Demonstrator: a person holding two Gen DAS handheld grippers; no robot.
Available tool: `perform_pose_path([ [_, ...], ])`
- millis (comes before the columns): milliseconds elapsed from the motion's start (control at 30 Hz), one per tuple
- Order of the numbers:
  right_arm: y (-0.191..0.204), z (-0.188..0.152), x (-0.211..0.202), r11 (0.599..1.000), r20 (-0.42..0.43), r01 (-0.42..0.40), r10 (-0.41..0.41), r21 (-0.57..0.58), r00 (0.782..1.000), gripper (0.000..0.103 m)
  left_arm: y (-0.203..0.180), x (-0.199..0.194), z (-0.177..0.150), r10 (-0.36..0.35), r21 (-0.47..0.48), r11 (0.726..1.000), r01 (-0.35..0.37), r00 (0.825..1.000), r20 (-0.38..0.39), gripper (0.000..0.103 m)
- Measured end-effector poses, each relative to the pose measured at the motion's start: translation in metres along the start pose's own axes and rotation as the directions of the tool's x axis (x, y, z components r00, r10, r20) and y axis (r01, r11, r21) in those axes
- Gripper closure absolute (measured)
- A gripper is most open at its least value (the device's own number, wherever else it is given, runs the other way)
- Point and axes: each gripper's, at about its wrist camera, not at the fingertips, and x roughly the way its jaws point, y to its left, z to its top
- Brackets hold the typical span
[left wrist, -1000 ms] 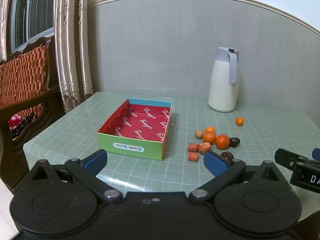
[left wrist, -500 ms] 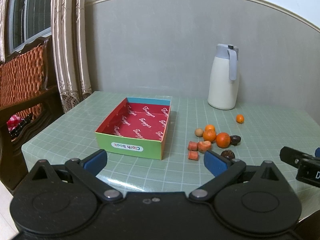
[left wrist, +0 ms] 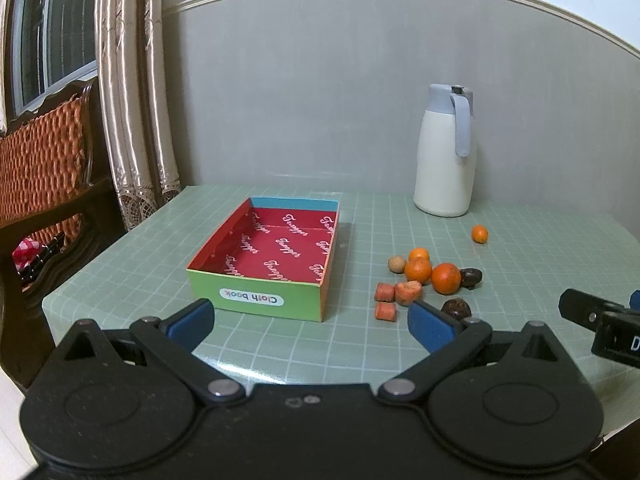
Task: Organize fruits
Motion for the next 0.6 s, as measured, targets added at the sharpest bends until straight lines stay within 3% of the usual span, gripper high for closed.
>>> perform_pose_path([
  [333,-0.019,-0.005,0.023,0.999,-0.020,0.022,-0.021,0.029,1.000,0.000,-0.018,0.021,-0.003,-0.019,0.076,0.997,0.019,1.000,-0.002,0.006],
  [600,-0.045,-0.013,0.051,0.995,-0.032,0.069,-0.067,0.072,0.997,0.000,-0.042,0.053,-0.014,-0.040,0.223,0.974,0.036,0.999,0.015,0.006],
])
